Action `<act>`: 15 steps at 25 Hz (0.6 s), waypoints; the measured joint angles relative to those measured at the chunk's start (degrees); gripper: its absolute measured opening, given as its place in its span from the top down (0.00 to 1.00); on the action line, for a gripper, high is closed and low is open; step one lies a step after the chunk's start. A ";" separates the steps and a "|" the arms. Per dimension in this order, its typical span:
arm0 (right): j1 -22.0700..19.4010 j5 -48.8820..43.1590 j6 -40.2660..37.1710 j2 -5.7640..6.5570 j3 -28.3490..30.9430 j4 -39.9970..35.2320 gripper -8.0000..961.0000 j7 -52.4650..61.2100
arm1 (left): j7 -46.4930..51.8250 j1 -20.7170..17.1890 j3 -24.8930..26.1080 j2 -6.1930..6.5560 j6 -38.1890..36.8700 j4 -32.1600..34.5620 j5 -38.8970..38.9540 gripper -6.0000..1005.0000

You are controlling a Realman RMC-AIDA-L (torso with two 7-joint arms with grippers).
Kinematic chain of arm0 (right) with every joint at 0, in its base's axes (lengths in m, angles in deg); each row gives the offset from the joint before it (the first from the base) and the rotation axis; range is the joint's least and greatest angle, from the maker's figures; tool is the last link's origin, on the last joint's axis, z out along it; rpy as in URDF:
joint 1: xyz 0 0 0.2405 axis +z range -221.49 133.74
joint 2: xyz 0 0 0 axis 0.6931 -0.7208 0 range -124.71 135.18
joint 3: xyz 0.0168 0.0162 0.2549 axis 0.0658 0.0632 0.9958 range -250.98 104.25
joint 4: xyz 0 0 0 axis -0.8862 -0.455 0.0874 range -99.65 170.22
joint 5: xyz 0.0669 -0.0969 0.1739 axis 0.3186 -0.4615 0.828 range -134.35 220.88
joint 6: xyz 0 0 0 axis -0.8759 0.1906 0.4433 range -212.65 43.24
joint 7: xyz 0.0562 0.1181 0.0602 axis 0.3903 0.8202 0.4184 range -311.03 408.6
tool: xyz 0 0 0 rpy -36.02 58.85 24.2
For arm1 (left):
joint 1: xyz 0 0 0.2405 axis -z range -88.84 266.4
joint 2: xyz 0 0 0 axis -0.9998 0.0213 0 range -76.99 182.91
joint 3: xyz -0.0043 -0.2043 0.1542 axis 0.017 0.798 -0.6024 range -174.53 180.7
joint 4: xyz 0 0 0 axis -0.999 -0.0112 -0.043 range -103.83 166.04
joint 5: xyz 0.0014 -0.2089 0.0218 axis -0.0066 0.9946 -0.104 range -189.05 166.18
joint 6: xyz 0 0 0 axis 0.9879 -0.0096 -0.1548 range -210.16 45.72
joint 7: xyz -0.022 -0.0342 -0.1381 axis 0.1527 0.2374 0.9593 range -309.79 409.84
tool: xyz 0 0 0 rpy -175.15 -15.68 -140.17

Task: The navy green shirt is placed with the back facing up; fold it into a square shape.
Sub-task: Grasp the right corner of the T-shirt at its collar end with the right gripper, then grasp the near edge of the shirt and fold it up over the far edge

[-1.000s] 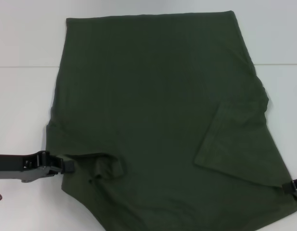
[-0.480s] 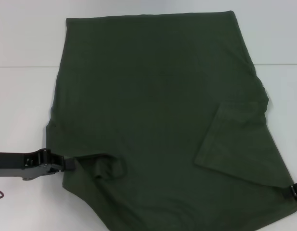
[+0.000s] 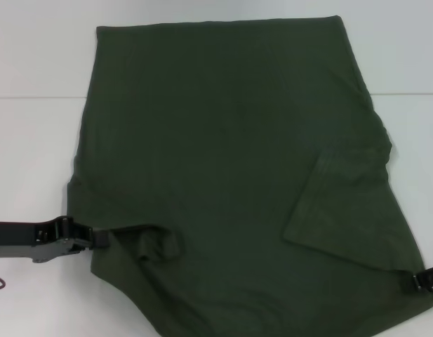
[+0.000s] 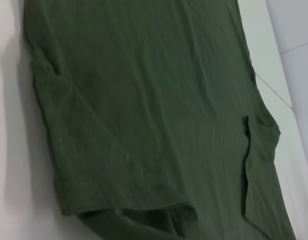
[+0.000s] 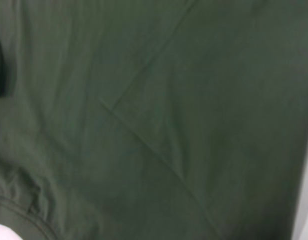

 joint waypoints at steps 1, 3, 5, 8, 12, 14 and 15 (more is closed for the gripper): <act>0.14 0.01 0.00 -0.18 -0.01 0.09 0.21 -0.01 | 0.02 0.03 0.00 0.03 0.00 0.00 0.00 0.97; 0.38 0.06 -0.01 -0.58 -0.02 0.15 0.21 -0.01 | 0.04 0.09 0.00 0.05 0.00 0.00 0.00 0.97; 0.70 0.13 -0.17 -1.08 -0.02 0.16 0.21 -0.20 | 0.05 0.14 0.00 0.06 0.06 0.00 0.00 0.97; 0.99 0.98 -1.00 -1.51 0.38 -0.05 0.21 -0.64 | 0.10 0.21 0.00 0.14 0.17 0.00 0.00 0.97; 1.24 3.13 -2.18 -1.24 0.74 -0.11 0.21 -0.71 | 0.13 0.22 0.02 0.16 0.18 0.00 0.00 0.96; 1.43 3.14 -2.41 -0.98 0.59 0.26 0.21 -0.27 | 0.23 0.21 0.06 0.17 0.17 0.00 0.00 0.96; 1.47 3.07 -2.57 -0.90 0.50 0.38 0.22 -0.17 | 0.29 0.19 0.06 0.17 0.18 0.00 0.00 0.96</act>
